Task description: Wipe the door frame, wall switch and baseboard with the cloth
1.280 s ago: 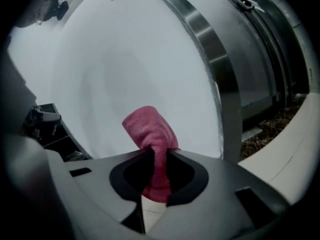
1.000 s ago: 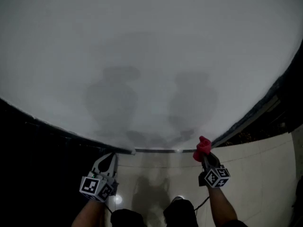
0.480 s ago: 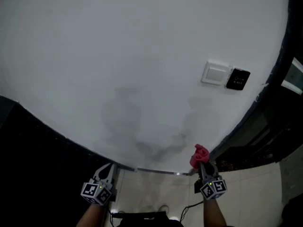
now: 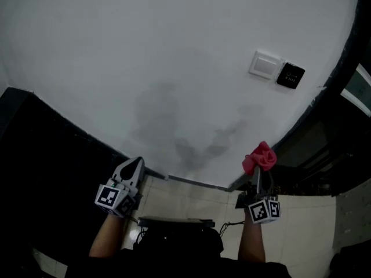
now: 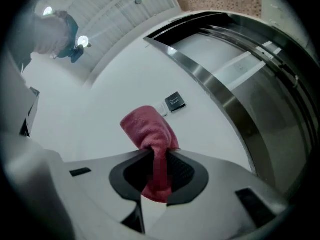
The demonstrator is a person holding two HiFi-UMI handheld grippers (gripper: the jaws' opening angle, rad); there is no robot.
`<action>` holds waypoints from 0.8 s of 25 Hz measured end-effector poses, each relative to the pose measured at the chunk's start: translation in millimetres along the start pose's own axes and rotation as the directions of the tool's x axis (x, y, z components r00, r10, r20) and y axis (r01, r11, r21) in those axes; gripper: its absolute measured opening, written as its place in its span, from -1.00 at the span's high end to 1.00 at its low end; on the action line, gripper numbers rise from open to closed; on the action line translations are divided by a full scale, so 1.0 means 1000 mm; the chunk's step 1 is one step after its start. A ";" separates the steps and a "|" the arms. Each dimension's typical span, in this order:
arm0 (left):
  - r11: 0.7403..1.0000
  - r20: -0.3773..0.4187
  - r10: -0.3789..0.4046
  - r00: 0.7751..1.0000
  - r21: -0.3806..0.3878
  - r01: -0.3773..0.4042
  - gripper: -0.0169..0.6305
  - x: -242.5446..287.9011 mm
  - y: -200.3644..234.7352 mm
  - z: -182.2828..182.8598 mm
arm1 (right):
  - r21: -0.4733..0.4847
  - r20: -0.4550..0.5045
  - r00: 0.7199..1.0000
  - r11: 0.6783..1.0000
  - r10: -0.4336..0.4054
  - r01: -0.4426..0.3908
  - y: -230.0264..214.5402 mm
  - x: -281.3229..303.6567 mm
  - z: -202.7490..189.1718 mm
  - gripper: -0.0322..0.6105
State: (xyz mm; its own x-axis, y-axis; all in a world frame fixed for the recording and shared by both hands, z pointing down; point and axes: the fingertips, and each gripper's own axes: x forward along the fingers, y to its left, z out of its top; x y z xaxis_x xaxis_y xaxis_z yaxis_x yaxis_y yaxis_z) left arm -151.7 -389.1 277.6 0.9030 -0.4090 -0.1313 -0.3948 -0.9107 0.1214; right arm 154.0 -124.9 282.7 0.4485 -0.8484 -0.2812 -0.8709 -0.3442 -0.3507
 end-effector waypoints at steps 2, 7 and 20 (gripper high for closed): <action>1.000 -0.023 -0.015 1.000 -0.021 0.015 0.94 -0.013 0.005 -0.006 | 0.022 0.021 0.999 0.999 -0.024 0.024 0.010 -0.012 -0.004 0.70; 0.999 -0.065 0.015 0.998 -0.046 -0.018 0.94 -0.034 0.027 -0.025 | 0.010 -0.011 0.998 0.998 -0.057 0.057 0.021 -0.039 -0.013 0.71; 0.997 -0.039 -0.069 0.997 -0.037 0.068 0.94 -0.024 0.022 -0.026 | -0.024 -0.002 0.990 0.989 -0.143 0.143 0.033 -0.065 -0.015 0.72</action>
State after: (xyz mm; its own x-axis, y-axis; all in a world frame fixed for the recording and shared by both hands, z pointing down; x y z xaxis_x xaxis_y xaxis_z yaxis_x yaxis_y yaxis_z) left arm -177.7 -397.9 309.0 0.9340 -0.3425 -0.1014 -0.3261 -0.9335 0.1490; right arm 93.4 -87.3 303.1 0.5680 -0.7914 -0.2261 -0.8025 -0.4715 -0.3656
